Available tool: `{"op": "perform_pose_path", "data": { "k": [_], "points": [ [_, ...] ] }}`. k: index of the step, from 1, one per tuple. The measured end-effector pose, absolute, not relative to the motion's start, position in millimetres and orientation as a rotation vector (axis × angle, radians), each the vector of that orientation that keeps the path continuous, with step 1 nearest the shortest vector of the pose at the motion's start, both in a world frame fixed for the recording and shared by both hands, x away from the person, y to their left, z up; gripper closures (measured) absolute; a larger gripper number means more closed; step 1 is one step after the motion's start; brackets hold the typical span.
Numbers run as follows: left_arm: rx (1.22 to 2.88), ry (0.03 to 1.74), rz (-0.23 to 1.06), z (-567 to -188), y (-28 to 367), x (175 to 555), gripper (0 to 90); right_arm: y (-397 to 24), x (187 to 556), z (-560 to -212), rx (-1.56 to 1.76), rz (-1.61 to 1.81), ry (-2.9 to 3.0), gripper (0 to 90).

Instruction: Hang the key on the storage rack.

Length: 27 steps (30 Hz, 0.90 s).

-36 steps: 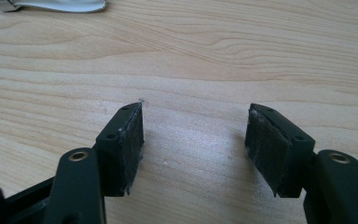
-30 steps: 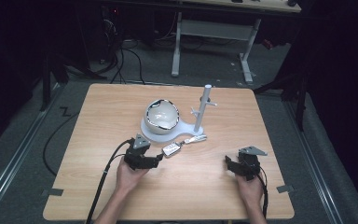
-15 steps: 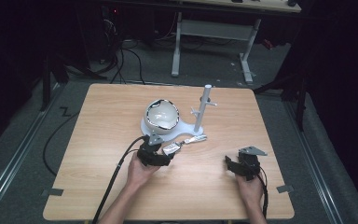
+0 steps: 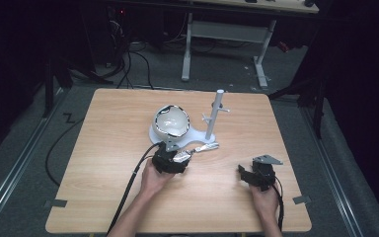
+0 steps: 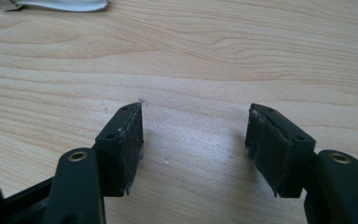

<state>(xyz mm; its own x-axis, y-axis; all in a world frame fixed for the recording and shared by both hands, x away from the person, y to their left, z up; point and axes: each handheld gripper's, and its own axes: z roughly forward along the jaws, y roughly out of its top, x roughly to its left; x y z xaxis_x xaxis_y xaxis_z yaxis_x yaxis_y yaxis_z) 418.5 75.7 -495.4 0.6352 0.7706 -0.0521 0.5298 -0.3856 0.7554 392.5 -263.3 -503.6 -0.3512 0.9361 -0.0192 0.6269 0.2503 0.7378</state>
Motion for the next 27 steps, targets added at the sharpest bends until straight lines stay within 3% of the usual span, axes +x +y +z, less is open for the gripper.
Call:
{"op": "perform_pose_path", "data": {
  "k": [27],
  "points": [
    [2.151, 0.983, 0.427, -500.3, 64.2, 425.8, 49.1, -263.2, 392.0, -503.5, 1.415, 0.896, 2.074, 36.8]
  ]
}}
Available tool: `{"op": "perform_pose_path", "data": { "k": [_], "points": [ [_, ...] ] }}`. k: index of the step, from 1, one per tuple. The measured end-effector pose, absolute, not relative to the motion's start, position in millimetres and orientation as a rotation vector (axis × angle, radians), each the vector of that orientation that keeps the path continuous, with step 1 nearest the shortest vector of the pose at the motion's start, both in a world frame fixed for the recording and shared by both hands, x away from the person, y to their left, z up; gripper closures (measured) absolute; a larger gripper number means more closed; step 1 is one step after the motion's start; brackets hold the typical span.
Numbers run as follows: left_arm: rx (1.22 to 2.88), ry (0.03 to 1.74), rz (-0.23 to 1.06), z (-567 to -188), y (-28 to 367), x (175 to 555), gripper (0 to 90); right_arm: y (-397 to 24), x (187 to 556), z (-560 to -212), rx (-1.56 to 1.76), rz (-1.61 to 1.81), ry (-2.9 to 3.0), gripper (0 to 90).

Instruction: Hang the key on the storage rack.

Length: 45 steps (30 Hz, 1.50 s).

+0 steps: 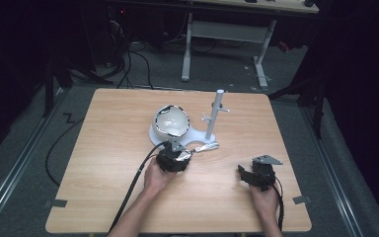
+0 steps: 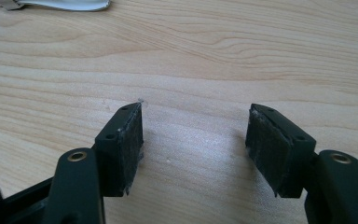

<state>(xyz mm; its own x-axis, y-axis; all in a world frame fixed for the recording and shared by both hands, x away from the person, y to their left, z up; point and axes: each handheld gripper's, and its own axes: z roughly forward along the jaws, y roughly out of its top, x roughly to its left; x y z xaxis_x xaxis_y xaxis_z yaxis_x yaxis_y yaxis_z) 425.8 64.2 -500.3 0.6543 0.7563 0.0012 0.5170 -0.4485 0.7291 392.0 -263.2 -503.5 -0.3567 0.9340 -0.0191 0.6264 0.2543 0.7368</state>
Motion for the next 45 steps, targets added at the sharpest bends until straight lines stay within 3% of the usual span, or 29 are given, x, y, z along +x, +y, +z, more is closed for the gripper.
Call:
{"op": "perform_pose_path", "data": {
  "k": [10, 45],
  "points": [
    [2.130, 0.969, 0.380, -497.2, 68.1, 424.7, 50.2, -263.2, 392.0, -503.5, 1.415, 0.896, 2.075, 36.8],
    [1.922, 0.879, 0.263, -426.7, 91.1, 401.9, 50.7, -263.1, 392.0, -503.5, 1.414, 0.896, 2.076, 36.4]
  ]
}}
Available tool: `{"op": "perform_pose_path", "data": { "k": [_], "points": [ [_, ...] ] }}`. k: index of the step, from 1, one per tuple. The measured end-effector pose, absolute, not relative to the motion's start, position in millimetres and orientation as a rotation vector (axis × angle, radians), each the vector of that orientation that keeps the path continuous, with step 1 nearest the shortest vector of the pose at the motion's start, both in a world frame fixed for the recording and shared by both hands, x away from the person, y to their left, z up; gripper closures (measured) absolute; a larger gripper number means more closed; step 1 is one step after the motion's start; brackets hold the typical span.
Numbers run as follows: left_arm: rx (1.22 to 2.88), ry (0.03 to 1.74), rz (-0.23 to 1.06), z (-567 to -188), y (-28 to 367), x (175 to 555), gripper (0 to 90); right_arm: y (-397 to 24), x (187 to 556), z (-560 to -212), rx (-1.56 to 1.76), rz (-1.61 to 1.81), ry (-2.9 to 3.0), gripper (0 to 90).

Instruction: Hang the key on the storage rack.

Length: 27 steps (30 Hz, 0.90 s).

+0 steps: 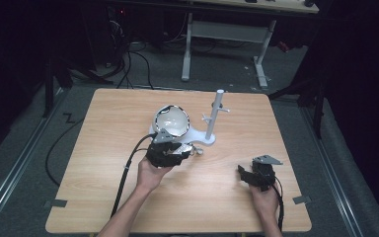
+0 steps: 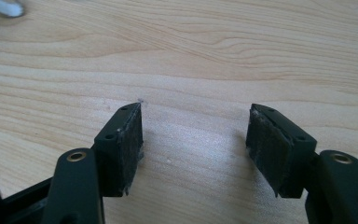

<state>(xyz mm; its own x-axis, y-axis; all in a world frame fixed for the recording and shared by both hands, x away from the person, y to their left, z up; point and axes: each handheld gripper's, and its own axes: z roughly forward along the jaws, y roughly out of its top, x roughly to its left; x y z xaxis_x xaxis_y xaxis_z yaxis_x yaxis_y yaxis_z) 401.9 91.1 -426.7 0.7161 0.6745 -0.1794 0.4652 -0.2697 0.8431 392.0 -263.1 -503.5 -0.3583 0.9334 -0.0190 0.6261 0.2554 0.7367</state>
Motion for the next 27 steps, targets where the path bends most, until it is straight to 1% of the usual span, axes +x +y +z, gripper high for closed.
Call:
{"op": "perform_pose_path", "data": {
  "k": [9, 27],
  "points": [
    [1.862, 0.883, 0.222, -411.0, 94.1, 403.6, 50.7, -263.1, 392.0, -503.5, 1.414, 0.897, 2.077, 36.4],
    [1.765, 0.897, 0.214, -383.9, 95.7, 421.4, 50.7, -263.2, 392.0, -503.5, 1.412, 0.898, 2.079, 36.1]
  ]
}}
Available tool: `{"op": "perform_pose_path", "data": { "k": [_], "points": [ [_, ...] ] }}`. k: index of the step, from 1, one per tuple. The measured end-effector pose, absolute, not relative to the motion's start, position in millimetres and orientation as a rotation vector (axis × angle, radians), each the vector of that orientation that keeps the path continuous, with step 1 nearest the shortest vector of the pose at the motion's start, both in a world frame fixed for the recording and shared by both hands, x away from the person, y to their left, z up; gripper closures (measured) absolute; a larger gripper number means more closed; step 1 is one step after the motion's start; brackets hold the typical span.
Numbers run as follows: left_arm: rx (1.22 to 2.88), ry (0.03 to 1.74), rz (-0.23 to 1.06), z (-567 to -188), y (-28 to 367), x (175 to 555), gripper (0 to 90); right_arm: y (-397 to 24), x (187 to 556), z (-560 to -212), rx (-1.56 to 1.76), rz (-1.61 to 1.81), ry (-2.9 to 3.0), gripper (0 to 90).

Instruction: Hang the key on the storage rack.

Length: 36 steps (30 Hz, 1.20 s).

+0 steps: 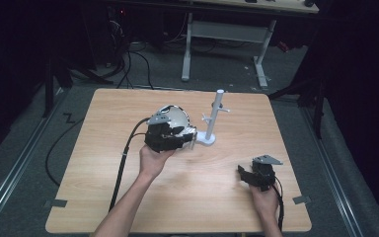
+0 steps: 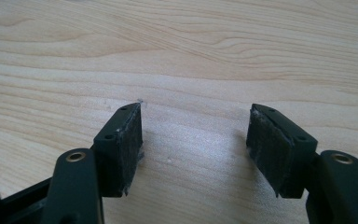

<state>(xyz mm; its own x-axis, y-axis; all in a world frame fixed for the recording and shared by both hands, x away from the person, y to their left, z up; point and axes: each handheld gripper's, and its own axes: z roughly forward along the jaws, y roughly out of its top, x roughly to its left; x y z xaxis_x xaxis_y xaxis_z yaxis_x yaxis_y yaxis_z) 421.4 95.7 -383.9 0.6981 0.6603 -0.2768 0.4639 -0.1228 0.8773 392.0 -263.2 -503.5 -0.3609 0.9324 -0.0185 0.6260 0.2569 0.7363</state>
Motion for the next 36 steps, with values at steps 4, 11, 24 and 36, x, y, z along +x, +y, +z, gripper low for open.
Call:
{"op": "perform_pose_path", "data": {
  "k": [4, 11, 24, 36],
  "points": [
    [1.746, 0.894, 0.211, -376.9, 95.8, 425.8, 50.7, -263.2, 392.0, -503.5, 1.412, 0.898, 2.079, 36.1],
    [1.735, 0.871, 0.215, -362.2, 93.2, 431.2, 50.7, -263.2, 391.8, -503.5, 1.412, 0.899, 2.080, 36.0],
    [1.743, 0.842, 0.209, -342.9, 89.6, 445.6, 50.7, -263.3, 391.8, -503.5, 1.411, 0.900, 2.082, 35.7],
    [1.716, 0.843, 0.196, -337.4, 78.9, 451.3, 50.7, -263.2, 391.7, -503.5, 1.410, 0.899, 2.084, 35.5]
  ]
}}
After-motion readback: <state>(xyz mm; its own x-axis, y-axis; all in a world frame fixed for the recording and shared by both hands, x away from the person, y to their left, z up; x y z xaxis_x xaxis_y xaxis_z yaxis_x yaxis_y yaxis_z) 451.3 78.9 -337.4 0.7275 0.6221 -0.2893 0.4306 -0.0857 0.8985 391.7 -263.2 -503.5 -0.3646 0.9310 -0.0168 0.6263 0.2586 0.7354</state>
